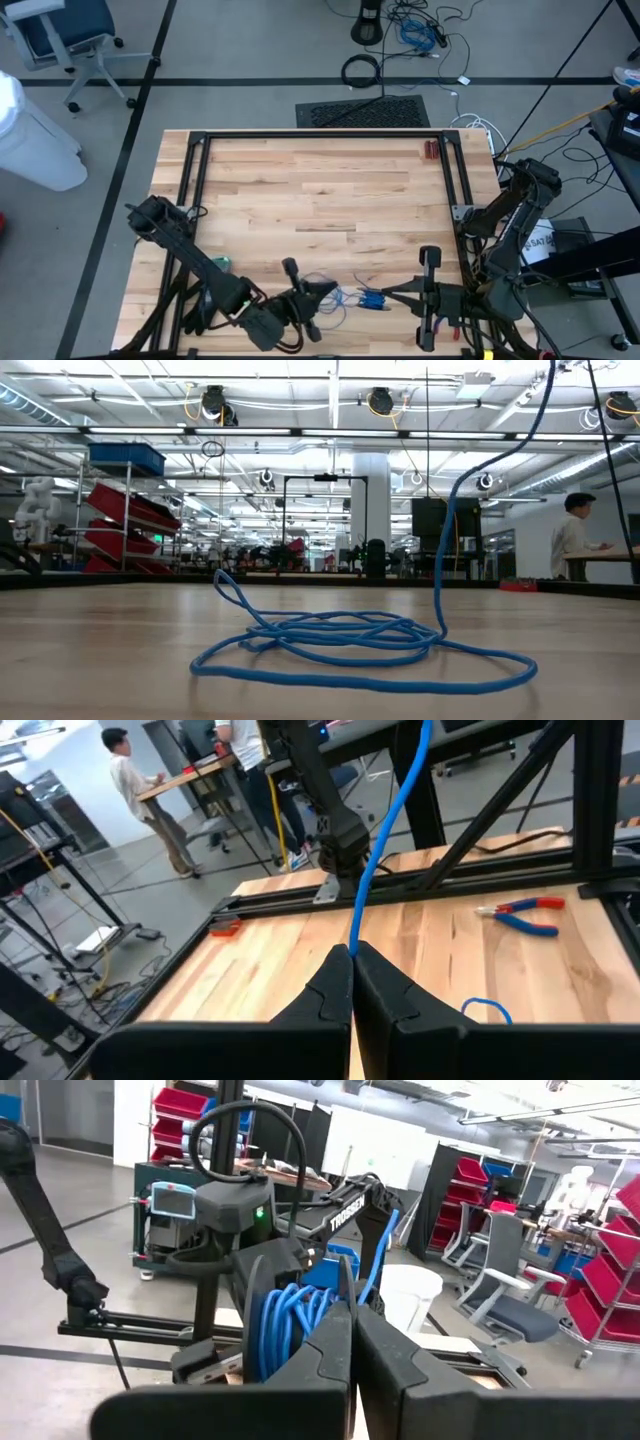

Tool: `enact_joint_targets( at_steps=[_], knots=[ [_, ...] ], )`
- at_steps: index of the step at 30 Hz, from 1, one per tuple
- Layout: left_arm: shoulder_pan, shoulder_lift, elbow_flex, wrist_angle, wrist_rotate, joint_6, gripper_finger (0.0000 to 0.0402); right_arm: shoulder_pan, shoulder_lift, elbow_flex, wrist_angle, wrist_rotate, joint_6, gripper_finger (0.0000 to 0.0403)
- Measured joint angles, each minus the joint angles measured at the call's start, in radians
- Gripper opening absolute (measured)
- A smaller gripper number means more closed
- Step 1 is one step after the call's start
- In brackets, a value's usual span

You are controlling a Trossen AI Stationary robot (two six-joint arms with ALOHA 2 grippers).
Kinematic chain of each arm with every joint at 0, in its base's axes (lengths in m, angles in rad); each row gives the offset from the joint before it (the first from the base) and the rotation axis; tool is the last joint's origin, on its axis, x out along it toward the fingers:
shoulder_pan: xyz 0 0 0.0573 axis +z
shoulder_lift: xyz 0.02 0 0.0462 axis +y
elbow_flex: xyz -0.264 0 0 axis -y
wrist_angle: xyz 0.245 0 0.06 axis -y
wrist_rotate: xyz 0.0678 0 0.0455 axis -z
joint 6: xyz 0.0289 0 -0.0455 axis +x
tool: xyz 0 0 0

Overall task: Coil cords
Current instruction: Coil the blue wire onto the spool

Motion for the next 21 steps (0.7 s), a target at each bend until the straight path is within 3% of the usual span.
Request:
enact_joint_targets(
  at_steps=[21],
  knots=[
    [-0.028,-0.026,0.0,0.003,-0.024,0.025,0.0002,-0.017,-0.002,0.0,-0.1,-0.045,0.098,0.0]
  ],
)
